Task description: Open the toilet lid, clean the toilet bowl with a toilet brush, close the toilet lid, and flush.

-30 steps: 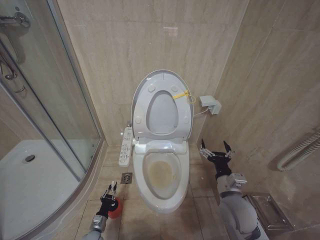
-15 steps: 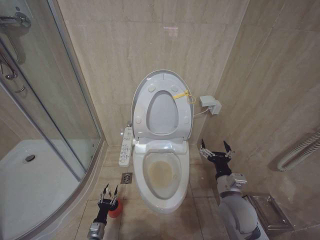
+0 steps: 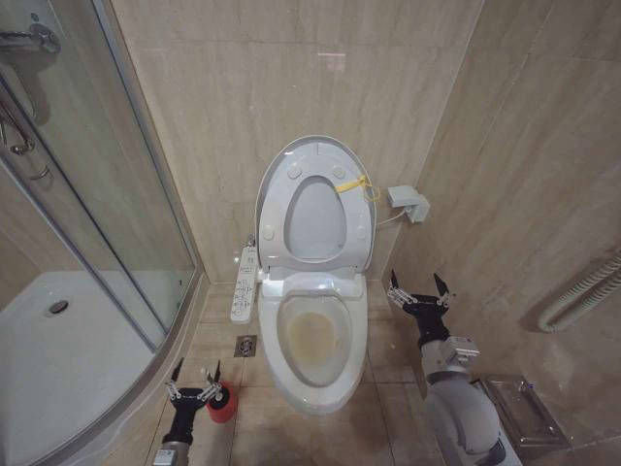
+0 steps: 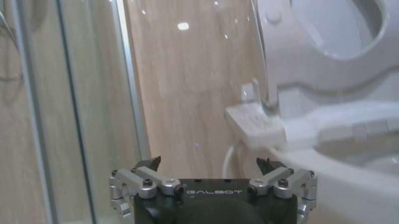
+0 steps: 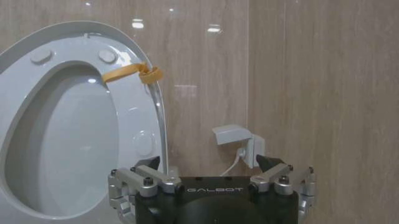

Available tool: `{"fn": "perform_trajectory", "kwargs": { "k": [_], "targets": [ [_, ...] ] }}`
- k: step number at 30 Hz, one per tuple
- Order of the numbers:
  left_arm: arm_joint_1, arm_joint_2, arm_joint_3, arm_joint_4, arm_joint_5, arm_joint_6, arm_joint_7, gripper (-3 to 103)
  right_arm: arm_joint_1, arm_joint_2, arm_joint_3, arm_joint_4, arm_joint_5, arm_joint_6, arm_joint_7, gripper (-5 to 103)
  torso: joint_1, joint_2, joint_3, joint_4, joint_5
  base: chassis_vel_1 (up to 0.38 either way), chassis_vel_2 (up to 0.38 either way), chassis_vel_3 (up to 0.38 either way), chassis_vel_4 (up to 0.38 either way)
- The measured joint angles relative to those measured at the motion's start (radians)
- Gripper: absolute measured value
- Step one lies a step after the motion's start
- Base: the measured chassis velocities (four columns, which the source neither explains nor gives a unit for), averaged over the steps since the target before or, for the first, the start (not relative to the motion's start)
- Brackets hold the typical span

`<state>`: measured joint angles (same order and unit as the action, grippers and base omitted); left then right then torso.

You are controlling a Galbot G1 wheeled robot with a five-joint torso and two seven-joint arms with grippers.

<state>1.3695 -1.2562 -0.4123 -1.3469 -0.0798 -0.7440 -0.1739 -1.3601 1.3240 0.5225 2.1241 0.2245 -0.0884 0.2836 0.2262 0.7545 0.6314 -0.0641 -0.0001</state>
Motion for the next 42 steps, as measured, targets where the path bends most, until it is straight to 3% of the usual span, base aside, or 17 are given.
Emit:
{"fn": "perform_trajectory", "kwargs": {
  "k": [5, 7, 8, 11, 12, 15, 16, 19, 24, 32, 42],
  "targets": [
    [0.061, -0.006, -0.035, -0.150, 0.018, 0.049, -0.023, 100, 0.000, 0.000, 0.000, 0.000, 0.000, 0.000, 0.000, 100, 0.000, 0.000, 0.000, -0.0003, 0.0000, 0.000, 0.000, 0.000, 0.000],
    [0.129, -0.007, -0.067, -0.295, 0.027, 0.103, -0.035, 100, 0.000, 0.000, 0.000, 0.000, 0.000, 0.000, 0.000, 100, 0.000, 0.000, 0.000, 0.0000, 0.0000, 0.000, 0.000, 0.000, 0.000],
    [0.129, -0.007, -0.067, -0.295, 0.027, 0.103, -0.035, 100, 0.000, 0.000, 0.000, 0.000, 0.000, 0.000, 0.000, 100, 0.000, 0.000, 0.000, 0.0000, 0.0000, 0.000, 0.000, 0.000, 0.000],
    [0.218, -0.007, -0.107, -0.476, 0.038, 0.188, -0.076, 100, 0.000, 0.000, 0.000, 0.000, 0.000, 0.000, 0.000, 100, 0.000, 0.000, 0.000, 0.0002, 0.0000, 0.000, 0.000, 0.000, 0.000],
    [0.218, -0.007, -0.107, -0.476, 0.038, 0.188, -0.076, 100, 0.000, 0.000, 0.000, 0.000, 0.000, 0.000, 0.000, 100, 0.000, 0.000, 0.000, 0.0002, 0.0000, 0.000, 0.000, 0.000, 0.000],
    [0.285, -0.010, -0.118, -0.645, 0.047, 0.330, -0.142, 100, 0.000, 0.000, 0.000, 0.000, 0.000, 0.000, 0.000, 100, 0.000, 0.000, 0.000, 0.0002, 0.0003, 0.000, 0.000, 0.000, 0.000],
    [0.285, -0.010, -0.118, -0.645, 0.047, 0.330, -0.142, 100, 0.000, 0.000, 0.000, 0.000, 0.000, 0.000, 0.000, 100, 0.000, 0.000, 0.000, 0.0002, 0.0003, 0.000, 0.000, 0.000, 0.000],
    [0.324, -0.006, -0.087, -0.759, 0.026, 0.426, -0.156, 97, 0.000, 0.000, 0.000, 0.000, 0.000, 0.000, 0.000, 100, 0.000, 0.000, 0.000, -0.0002, 0.0003, 0.000, 0.000, 0.000, 0.000],
    [0.349, -0.011, -0.085, -0.816, 0.002, 0.480, -0.149, 97, 0.000, 0.000, 0.000, 0.000, 0.000, 0.000, 0.000, 100, 0.000, 0.000, 0.000, 0.0000, 0.0002, 0.000, 0.000, 0.000, 0.000],
    [0.392, -0.010, -0.109, -0.858, -0.036, 0.485, -0.091, 96, 0.000, 0.000, 0.000, 0.000, 0.000, 0.000, 0.000, 100, 0.000, 0.000, 0.000, 0.0000, 0.0001, 0.000, 0.000, 0.000, 0.000],
    [0.422, 0.017, -0.121, -0.943, -0.065, 0.597, -0.139, 97, 0.000, 0.000, 0.000, 0.000, 0.000, 0.000, 0.000, 100, 0.000, 0.000, 0.000, 0.0000, 0.0001, 0.000, 0.000, 0.000, 0.000]
  ]
}}
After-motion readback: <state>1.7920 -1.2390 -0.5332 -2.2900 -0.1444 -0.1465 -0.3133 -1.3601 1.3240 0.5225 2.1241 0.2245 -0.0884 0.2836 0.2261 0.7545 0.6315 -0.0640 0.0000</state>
